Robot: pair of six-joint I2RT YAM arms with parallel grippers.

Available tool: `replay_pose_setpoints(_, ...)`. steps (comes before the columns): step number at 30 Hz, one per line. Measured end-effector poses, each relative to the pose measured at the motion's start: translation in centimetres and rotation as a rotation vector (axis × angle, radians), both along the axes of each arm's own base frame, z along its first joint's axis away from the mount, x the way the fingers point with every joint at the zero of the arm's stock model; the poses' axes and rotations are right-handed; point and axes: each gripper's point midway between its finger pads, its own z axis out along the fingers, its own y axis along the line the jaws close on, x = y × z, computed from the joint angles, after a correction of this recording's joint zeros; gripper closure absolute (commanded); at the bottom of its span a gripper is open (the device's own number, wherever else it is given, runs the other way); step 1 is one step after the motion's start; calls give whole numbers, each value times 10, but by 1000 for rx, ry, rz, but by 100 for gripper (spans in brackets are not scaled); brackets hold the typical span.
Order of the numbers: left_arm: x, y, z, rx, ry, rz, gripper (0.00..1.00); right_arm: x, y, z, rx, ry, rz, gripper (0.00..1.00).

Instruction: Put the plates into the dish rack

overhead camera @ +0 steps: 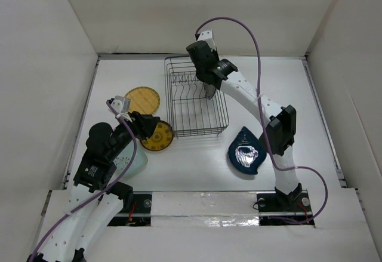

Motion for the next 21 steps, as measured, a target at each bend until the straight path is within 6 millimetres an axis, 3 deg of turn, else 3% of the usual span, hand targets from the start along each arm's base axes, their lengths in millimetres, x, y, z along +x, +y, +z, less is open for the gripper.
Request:
replay_pose_setpoints(4,0,0,0,0,1,0,67,-5,6,-19,-15,29,7,100)
replay_pose_setpoints(12,1,0,-2,3,8,1,67,0,12,-27,6,3,-16,100)
replay_pose_setpoints(18,3,0,-4,6,15,3,67,7,20,-63,-2,38,-24,100)
replay_pose_setpoints(21,5,2,-5,8,20,13,67,9,21,-64,6,24,-33,100)
